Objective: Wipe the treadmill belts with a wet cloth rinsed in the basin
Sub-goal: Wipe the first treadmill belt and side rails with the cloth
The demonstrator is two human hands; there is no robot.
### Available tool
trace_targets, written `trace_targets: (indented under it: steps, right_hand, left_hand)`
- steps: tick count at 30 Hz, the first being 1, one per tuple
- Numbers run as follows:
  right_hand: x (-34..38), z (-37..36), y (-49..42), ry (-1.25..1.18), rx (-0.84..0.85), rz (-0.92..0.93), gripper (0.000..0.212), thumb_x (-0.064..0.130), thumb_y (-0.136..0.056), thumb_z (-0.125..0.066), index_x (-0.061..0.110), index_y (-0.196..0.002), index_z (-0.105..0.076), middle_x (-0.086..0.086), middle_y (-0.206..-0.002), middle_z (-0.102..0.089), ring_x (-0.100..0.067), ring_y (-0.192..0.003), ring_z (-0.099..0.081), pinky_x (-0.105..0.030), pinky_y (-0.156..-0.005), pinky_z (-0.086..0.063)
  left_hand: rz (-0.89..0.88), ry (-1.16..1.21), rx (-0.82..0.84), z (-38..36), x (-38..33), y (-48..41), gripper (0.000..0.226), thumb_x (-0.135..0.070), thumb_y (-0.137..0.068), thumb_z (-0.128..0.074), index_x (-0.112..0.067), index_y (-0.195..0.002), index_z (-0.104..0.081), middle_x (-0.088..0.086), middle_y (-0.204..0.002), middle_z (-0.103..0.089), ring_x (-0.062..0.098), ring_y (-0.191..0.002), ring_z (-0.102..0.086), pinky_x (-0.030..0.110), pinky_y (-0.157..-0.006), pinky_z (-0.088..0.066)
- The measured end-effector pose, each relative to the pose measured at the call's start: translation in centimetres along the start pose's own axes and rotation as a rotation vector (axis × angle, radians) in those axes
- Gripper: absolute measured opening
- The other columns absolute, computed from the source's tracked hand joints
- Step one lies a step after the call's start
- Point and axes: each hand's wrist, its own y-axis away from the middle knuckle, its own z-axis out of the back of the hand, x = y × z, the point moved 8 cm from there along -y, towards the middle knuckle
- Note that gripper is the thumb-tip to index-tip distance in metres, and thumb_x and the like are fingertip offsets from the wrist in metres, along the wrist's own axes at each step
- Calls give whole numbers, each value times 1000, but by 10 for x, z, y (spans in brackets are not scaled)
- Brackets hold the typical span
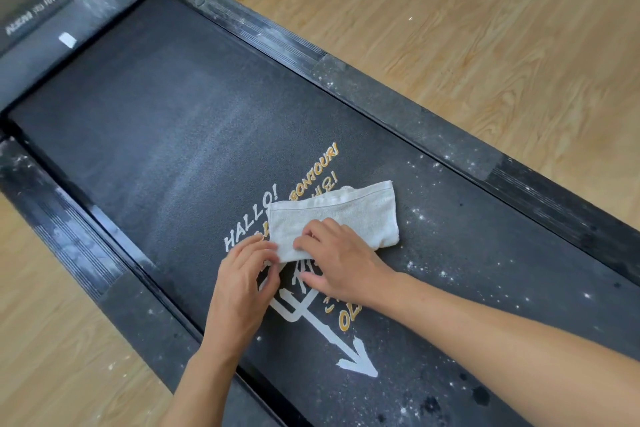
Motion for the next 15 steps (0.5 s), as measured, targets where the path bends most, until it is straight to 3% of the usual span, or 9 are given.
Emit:
trace_targets:
  steps: [3, 6, 9, 11, 15]
  right_hand:
    - [-3, 4, -2, -92, 6, -36, 41, 39, -91, -73, 22, -127, -63, 2, -121, -54, -22, -106, -52, -41, -82, -52]
    - [-11, 14, -6, -252, 2, -89, 24, 26, -100, -63, 24, -122, -70, 6, -116, -60, -19, -105, -52, -41, -86, -51]
    - [-10, 37, -8, -381, -32, -117, 21, 15, -100, -61, 21, -114, -76, 10, -110, -72, -12, -103, -57, -34, -98, -45]
    - [-7, 56, -6, -460, -35, -159, 21, 15, -100, -59, 19, -110, -78, 7, -104, -75, -12, -99, -61, -29, -94, -45]
    - [-7, 80, 2, -626, -57, -236, 19, 14, -102, -60, 19, -106, -78, 5, -94, -75, -13, -90, -66, -30, -82, -51]
  left_hand:
    - [51, 42, -54, 10, -16, -6, 25, 2, -86, -78, -17, -99, -71, -15, -103, -68, 3, -107, -62, 15, -102, -40]
    - [39, 89, -74, 14, -30, -11, 20, -7, -90, -73, -22, -102, -68, -18, -99, -67, 6, -95, -63, 22, -94, -44]
    - [126, 221, 55, -1, -22, -9, 37, -26, -86, -81, -31, -117, -62, -19, -117, -62, 9, -116, -60, 36, -102, -45]
    - [173, 254, 119, -11, -18, -9, 52, -27, -82, -88, -34, -126, -61, -18, -130, -54, 14, -129, -54, 33, -108, -41]
    - [272, 368, -20, 0, -15, -20, 31, -2, -89, -76, -29, -104, -72, -14, -130, -62, 13, -128, -57, 19, -106, -41]
